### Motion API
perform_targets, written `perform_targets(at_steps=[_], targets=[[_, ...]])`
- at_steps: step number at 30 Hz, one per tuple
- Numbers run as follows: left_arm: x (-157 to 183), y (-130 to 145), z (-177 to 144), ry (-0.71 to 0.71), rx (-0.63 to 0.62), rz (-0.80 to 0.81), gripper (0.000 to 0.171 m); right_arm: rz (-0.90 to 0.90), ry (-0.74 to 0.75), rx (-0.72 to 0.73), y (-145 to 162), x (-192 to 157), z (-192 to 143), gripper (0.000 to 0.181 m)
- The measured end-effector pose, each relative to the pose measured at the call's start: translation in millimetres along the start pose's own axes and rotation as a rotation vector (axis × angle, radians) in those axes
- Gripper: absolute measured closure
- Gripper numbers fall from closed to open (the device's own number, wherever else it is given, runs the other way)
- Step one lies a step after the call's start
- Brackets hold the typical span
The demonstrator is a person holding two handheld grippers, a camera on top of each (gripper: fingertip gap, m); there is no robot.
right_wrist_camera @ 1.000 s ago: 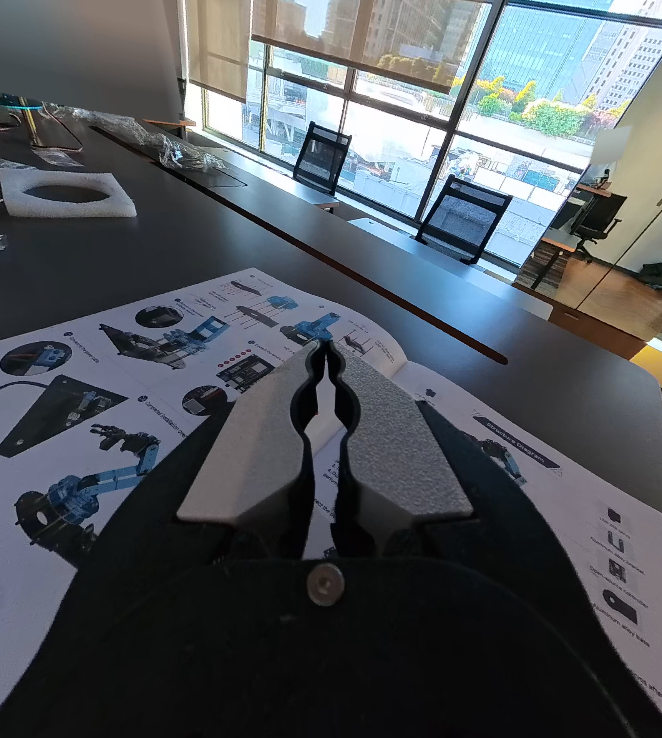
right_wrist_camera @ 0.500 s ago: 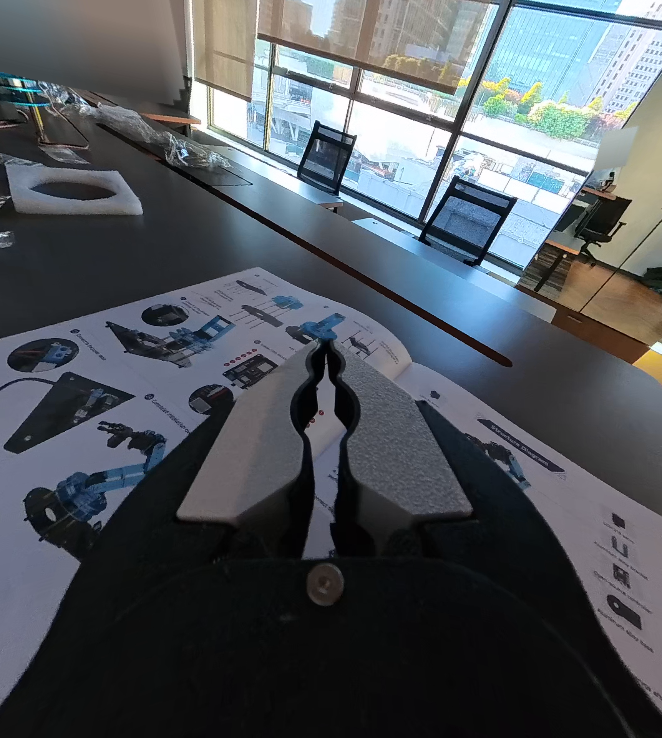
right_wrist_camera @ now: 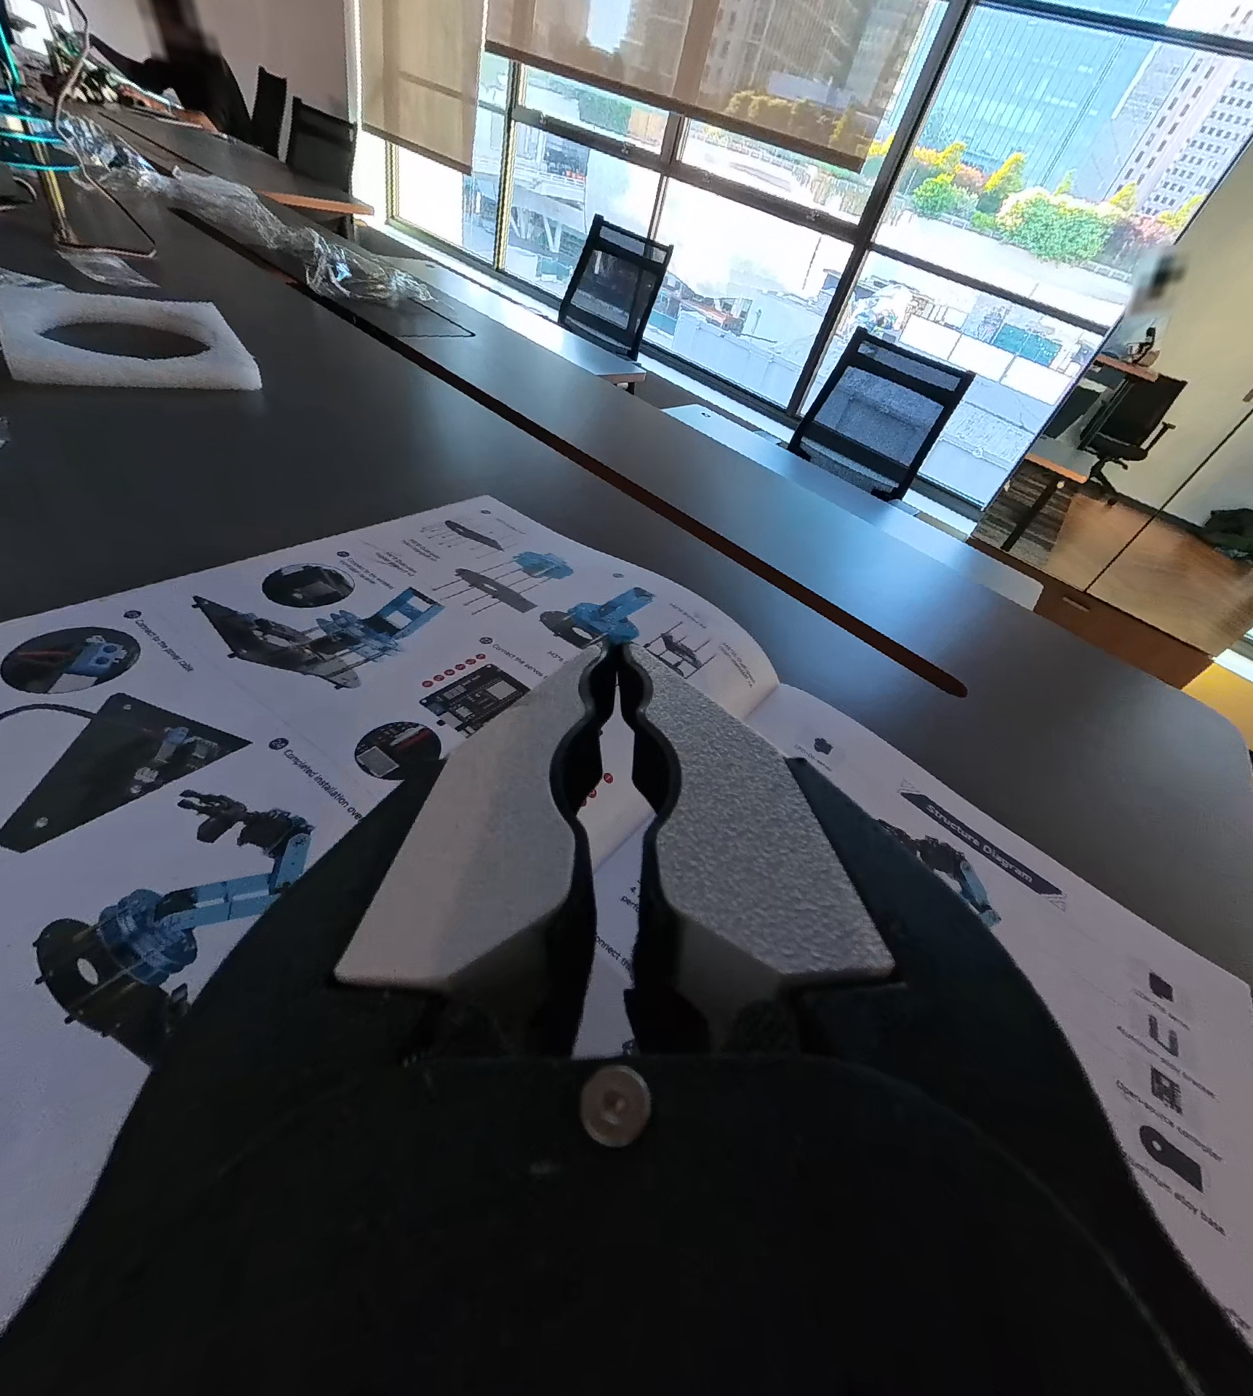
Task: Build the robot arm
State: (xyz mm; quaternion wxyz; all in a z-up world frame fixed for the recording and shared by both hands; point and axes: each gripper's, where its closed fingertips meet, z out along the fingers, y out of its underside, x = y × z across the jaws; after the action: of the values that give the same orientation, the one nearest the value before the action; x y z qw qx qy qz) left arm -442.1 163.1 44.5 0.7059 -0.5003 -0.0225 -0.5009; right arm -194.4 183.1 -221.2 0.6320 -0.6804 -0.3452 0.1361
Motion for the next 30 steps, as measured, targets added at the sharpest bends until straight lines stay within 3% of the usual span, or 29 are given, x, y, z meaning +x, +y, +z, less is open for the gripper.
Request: perform_targets(at_steps=[3,6,12,17,22,30], targets=[[18.1,-2.1,-1.5,0.083,-0.016,-0.052,0.153,-0.013,0.014,0.01,-1.8,0.5,0.3,0.181],[35.9,-12.1,-13.6,0.114,-0.033,0.003,0.153,-0.024,0.054,0.028,-5.2,3.7,-1.6,0.181],[56.3,-43.8,-68.9,0.023,0.005,0.13,0.152,-0.041,0.094,0.03,-5.8,8.5,-2.5,0.181],[58.7,-58.4,-104.4,-0.054,-0.093,0.22,0.152,-0.063,0.097,0.019,-4.8,7.1,-1.0,0.181],[24.9,-57.4,-169.6,-0.312,-0.24,0.395,0.15,-0.047,0.084,0.029,-5.9,6.6,-1.4,0.181],[-29.1,-35.9,-320.1,-0.792,-0.517,0.504,0.146,-0.035,0.069,0.021,-4.2,7.5,0.9,0.181]])
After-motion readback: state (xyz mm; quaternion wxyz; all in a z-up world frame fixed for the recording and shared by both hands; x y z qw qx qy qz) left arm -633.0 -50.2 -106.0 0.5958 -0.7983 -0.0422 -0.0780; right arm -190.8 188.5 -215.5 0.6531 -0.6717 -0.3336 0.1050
